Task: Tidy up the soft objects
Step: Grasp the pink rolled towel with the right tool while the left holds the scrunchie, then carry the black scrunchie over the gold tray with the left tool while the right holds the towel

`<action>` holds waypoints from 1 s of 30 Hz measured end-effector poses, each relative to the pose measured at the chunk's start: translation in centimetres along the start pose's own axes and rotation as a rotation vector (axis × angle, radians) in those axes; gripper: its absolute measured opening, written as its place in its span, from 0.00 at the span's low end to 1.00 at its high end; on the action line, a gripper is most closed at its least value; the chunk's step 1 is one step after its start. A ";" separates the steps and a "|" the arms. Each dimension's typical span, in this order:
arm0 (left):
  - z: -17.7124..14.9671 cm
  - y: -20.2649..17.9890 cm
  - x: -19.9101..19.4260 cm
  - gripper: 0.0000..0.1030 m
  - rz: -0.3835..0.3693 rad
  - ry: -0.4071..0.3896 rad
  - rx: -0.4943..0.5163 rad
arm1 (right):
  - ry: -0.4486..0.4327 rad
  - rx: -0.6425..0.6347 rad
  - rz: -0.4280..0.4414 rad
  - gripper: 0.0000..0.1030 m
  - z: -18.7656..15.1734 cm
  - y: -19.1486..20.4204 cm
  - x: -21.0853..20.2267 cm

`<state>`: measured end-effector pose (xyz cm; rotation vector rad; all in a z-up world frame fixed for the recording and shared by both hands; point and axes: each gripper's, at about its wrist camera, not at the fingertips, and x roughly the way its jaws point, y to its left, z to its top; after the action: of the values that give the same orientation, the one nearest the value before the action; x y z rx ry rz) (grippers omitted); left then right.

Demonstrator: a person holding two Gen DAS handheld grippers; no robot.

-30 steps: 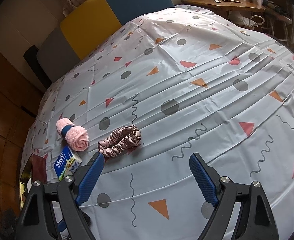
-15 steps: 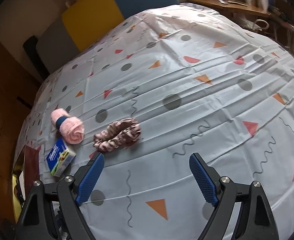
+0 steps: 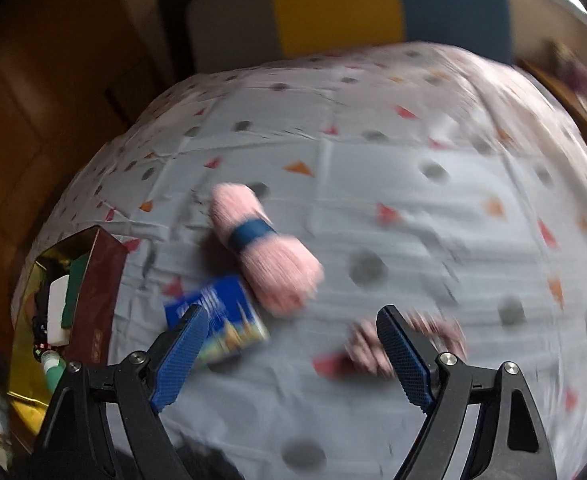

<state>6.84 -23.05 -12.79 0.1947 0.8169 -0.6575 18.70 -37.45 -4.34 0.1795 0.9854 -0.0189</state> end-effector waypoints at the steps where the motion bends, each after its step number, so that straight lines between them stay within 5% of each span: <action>1: 0.0 0.0 0.0 0.40 -0.003 -0.001 -0.002 | 0.008 -0.033 -0.002 0.84 1.1 0.8 0.7; 8: 0.0 0.2 0.0 0.40 -0.016 -0.004 -0.012 | 0.158 -0.229 -0.079 0.79 4.4 4.6 8.2; 10: 0.1 0.2 0.1 0.40 -0.017 -0.004 -0.013 | 0.192 -0.258 -0.107 0.41 4.1 4.9 9.7; 19: 0.1 -0.2 0.0 0.39 -0.011 -0.006 -0.010 | 0.027 -0.155 -0.118 0.40 2.6 1.2 0.6; 24: 0.0 -0.3 0.0 0.40 0.000 -0.006 -0.001 | 0.103 -0.044 -0.023 0.41 -3.3 -2.3 -3.9; 30: 0.1 -0.6 0.1 0.40 0.024 -0.004 0.019 | 0.214 -0.017 -0.032 0.41 -11.1 -4.1 -2.6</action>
<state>6.52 -23.61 -12.75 0.2200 0.8040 -0.6428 7.69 -39.93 -8.78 0.1520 1.2017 -0.0210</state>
